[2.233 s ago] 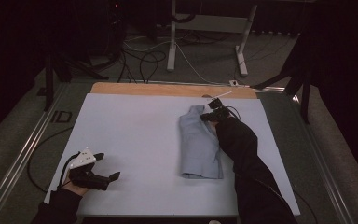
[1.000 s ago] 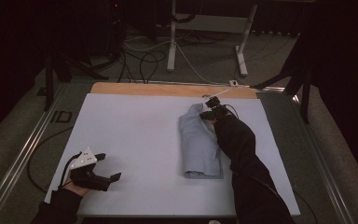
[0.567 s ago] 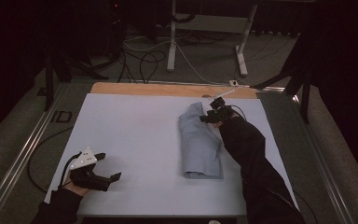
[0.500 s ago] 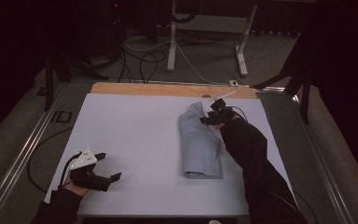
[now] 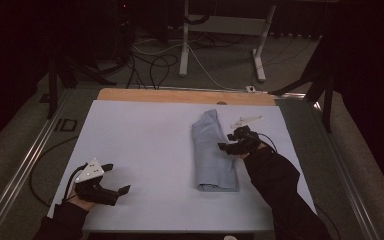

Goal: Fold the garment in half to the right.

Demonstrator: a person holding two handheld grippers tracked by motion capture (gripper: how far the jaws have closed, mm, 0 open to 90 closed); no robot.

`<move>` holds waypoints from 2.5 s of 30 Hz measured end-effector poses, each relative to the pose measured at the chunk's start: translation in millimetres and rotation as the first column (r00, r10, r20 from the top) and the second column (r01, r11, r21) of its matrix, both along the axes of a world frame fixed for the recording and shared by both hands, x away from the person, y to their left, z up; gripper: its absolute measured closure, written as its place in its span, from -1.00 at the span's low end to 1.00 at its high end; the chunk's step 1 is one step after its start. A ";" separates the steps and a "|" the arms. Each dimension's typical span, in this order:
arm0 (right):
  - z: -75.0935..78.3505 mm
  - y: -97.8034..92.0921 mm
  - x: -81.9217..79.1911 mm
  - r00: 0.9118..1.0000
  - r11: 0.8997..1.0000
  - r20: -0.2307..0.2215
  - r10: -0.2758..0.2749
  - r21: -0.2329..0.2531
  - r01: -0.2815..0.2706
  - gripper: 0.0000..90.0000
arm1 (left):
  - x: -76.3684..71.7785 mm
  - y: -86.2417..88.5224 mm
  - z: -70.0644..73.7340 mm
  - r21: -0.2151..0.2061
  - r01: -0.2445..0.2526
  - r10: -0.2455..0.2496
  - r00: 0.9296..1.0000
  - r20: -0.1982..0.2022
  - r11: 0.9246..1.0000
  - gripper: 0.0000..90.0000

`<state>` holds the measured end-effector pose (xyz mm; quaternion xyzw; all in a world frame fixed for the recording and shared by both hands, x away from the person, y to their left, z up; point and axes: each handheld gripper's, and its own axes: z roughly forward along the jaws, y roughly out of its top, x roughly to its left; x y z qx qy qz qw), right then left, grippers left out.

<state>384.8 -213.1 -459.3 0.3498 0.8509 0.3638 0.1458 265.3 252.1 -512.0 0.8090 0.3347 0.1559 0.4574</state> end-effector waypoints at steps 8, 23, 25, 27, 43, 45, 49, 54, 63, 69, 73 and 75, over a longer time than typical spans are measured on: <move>-8.5 -10.3 -42.5 1.000 1.000 -0.009 -0.003 0.027 0.004 0.01 | -0.5 0.9 0.4 -0.004 -0.004 0.004 1.000 0.002 1.000 -0.99; -48.0 -30.4 -81.0 0.991 0.997 -0.119 -0.064 0.030 0.068 0.08 | 0.1 0.8 -0.2 -0.005 -0.005 0.005 1.000 -0.003 1.000 -0.99; -53.6 -29.0 -82.4 0.988 0.998 -0.142 -0.060 0.024 0.064 0.08 | 0.0 0.8 -0.3 -0.001 -0.002 0.002 1.000 -0.003 1.000 -0.99; -58.1 -26.2 -84.8 0.989 0.998 -0.140 -0.054 0.004 0.055 0.11 | 0.6 1.4 -0.4 -0.004 -0.004 0.004 1.000 -0.007 1.000 -0.99; -38.7 -35.3 -95.7 0.993 0.997 -0.091 -0.070 0.012 0.071 0.92 | 0.1 1.4 -0.1 -0.008 -0.004 0.004 1.000 -0.008 1.000 -0.99; -36.3 -40.6 -96.9 0.992 0.996 -0.091 -0.083 0.022 0.085 0.92 | -0.3 1.5 0.0 -0.006 -0.005 0.005 1.000 -0.006 1.000 -0.99; -38.7 -48.6 -98.1 0.989 0.994 -0.108 -0.098 0.028 0.102 0.92 | 0.1 1.9 0.3 -0.005 -0.006 0.006 1.000 -0.007 1.000 -0.99; -47.8 -53.1 -98.3 0.984 0.995 -0.151 -0.096 0.014 0.099 0.92 | 0.2 1.6 0.3 -0.006 -0.005 0.005 1.000 -0.006 1.000 -0.99; -61.9 -61.6 -93.3 0.974 0.991 -0.180 -0.136 -0.006 0.137 0.91 | -0.1 2.2 0.2 -0.003 -0.003 0.003 1.000 -0.005 1.000 -0.99; -64.3 -62.3 -92.8 0.975 0.991 -0.178 -0.134 -0.001 0.136 0.87 | -0.2 2.4 0.0 -0.004 -0.003 0.003 1.000 -0.006 1.000 -0.99; -64.6 -64.6 -92.5 0.973 0.990 -0.185 -0.136 0.007 0.140 0.87 | -1.0 2.6 0.4 -0.007 -0.001 0.001 1.000 -0.001 1.000 -0.99; -64.1 -66.1 -93.0 0.973 0.991 -0.187 -0.131 0.004 0.134 0.89 | -0.6 3.0 0.6 -0.012 -0.004 0.004 1.000 -0.002 1.000 -0.99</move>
